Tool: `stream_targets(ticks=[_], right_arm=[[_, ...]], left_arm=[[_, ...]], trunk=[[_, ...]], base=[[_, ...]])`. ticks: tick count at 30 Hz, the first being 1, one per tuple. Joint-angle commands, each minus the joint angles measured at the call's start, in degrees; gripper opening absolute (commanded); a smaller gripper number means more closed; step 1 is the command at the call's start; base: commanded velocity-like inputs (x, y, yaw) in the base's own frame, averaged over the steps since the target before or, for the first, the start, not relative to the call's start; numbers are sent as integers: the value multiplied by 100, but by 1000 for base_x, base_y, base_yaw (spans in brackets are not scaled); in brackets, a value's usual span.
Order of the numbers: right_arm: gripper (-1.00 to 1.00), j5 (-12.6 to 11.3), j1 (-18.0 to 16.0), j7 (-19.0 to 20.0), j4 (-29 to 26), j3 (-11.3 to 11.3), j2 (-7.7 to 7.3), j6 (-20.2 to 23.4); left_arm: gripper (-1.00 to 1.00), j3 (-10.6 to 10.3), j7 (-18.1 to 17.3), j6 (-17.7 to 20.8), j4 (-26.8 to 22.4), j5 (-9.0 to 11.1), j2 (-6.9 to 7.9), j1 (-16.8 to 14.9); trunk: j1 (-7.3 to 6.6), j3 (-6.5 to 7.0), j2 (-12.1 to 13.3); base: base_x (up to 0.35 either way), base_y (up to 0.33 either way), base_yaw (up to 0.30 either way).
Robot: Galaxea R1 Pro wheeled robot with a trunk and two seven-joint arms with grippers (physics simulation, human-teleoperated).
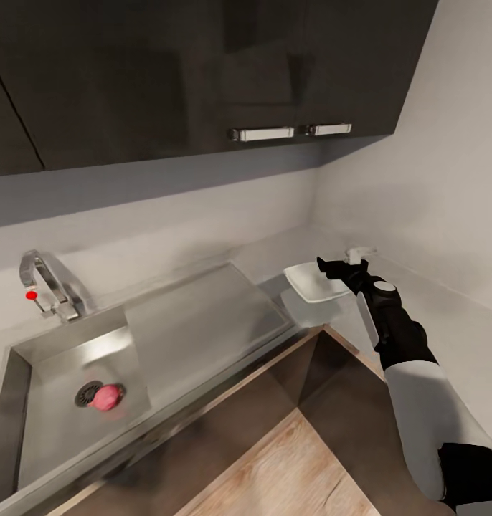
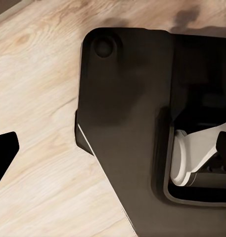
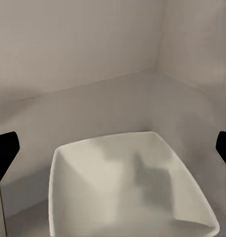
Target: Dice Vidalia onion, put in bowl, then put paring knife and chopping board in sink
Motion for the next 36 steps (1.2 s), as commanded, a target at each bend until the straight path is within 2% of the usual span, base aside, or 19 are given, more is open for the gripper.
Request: stream_targets(ticks=[1, 5, 10, 13, 20, 36], right_arm=[[100, 23, -4, 39, -5, -13, 1, 30], [100, 22, 0, 33, 156, -19, -5, 29], [100, 14, 5, 28, 366, -30, -272, 28], [100, 12, 5, 30, 386, -30, -340, 30], [100, 11, 5, 30, 412, -35, -365, 38], [100, 11, 5, 13, 701, -55, -367, 48]], left_arm=[[100, 1, 1, -5, -11, 32, 1, 3], [100, 9, 1, -6, -11, 40, 6, 3], [100, 10, 1, -11, -11, 41, 7, 3], [100, 10, 5, -13, -17, 41, 4, 3], [100, 10, 7, -14, -18, 41, 6, 3], [100, 10, 7, -14, -12, 41, 6, 3]], trunk=[[4, -10, -11], [4, -10, -11], [4, -10, -11], [4, -10, -11], [4, -10, -11], [4, -10, -11]], base=[[56, -65, 0], [17, -19, 0], [19, -25, 0], [115, -136, 0], [105, -130, 0], [12, -10, 0]])
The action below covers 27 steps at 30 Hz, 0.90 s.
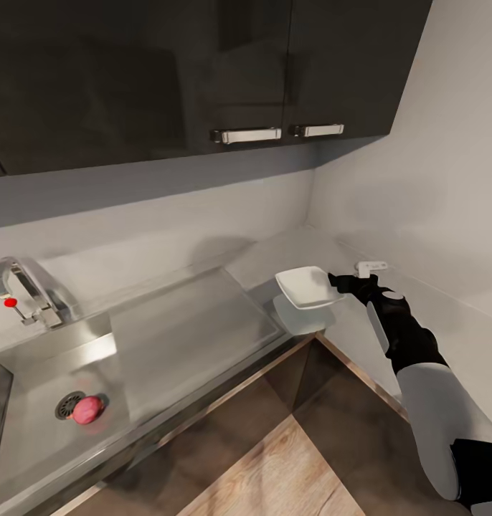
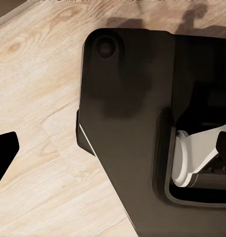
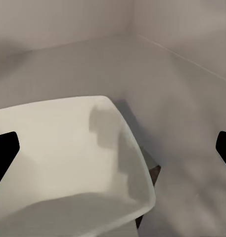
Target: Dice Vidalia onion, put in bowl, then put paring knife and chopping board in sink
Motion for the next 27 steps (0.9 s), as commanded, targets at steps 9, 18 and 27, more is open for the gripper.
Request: stream_targets(ticks=[9, 18, 27], right_arm=[[100, 0, -4, 57, 191, -5, 14, 26], [100, -11, -4, 113, 379, 0, 18, 15], [100, -13, -4, 120, 394, -12, 7, 21]], left_arm=[[100, 2, -3, -5, -16, 27, -9, 2], [100, 2, -3, -5, -23, 27, -9, 2], [100, 2, -3, 3, -26, 27, -12, 2]], trunk=[[4, -10, -11], [4, -10, -11], [4, -10, -11]], base=[[123, -97, 0], [7, -6, 0], [61, -46, 0]])
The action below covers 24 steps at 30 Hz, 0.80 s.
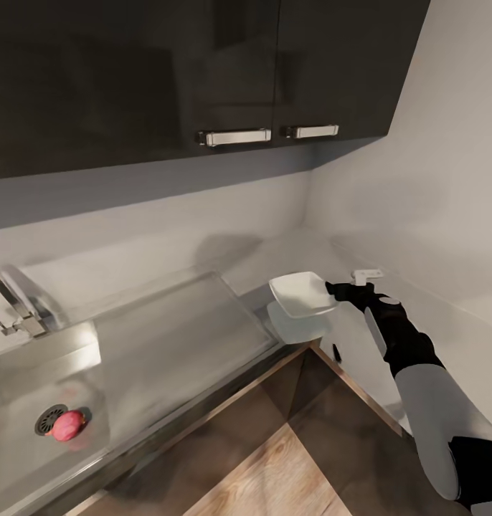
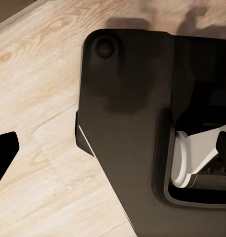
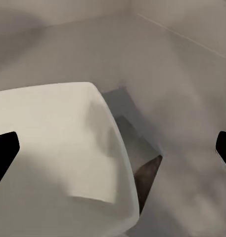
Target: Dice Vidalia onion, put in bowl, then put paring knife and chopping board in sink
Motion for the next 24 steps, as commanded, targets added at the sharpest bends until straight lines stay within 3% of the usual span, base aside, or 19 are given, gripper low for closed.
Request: stream_targets(ticks=[1, 8, 18, 24], right_arm=[[100, 19, -3, 40, -7, -16, 4, 31], [100, -4, -3, 37, 7, -10, 127, 161], [100, -322, -3, 37, 8, -21, 103, 182], [100, -345, -3, 37, 8, -29, 98, 182]], left_arm=[[100, 2, -2, -5, -11, 27, -1, 3], [100, 2, -2, -4, -11, 29, 1, 3], [100, 2, -2, 5, -10, 29, 1, 3], [100, 2, -2, 1, -11, 30, 0, 3]], trunk=[[5, -10, -10], [5, -10, -10], [5, -69, -10], [5, -123, -10]], base=[[186, -156, 0], [58, -46, 0], [46, -50, 0], [135, -133, 0]])
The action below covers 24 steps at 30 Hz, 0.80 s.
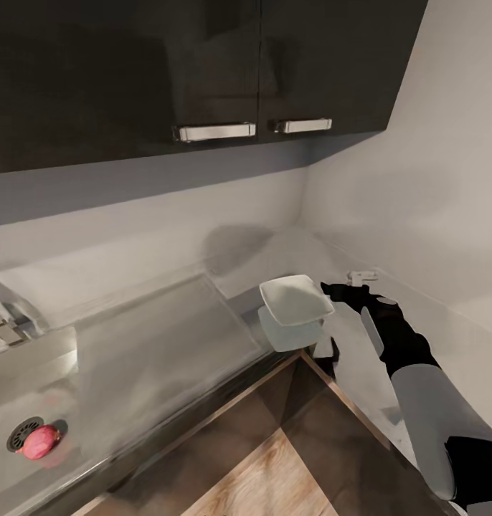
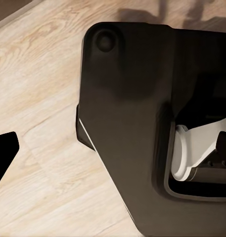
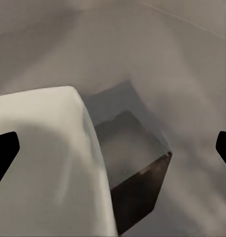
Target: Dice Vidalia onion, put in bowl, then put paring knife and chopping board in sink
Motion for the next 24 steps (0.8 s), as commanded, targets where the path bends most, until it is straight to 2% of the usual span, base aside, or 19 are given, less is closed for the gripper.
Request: stream_targets(ticks=[1, 24], right_arm=[[100, -15, -3, 27, -8, -13, 1, 34], [100, -37, -3, 45, 185, 2, 39, 25]], left_arm=[[100, 2, -3, -7, -10, 26, -2, 3], [100, 2, -3, -8, -2, 27, -1, 3]], trunk=[[4, -19, -11], [4, -229, -11]], base=[[32, -31, 0], [2, -5, 0]])
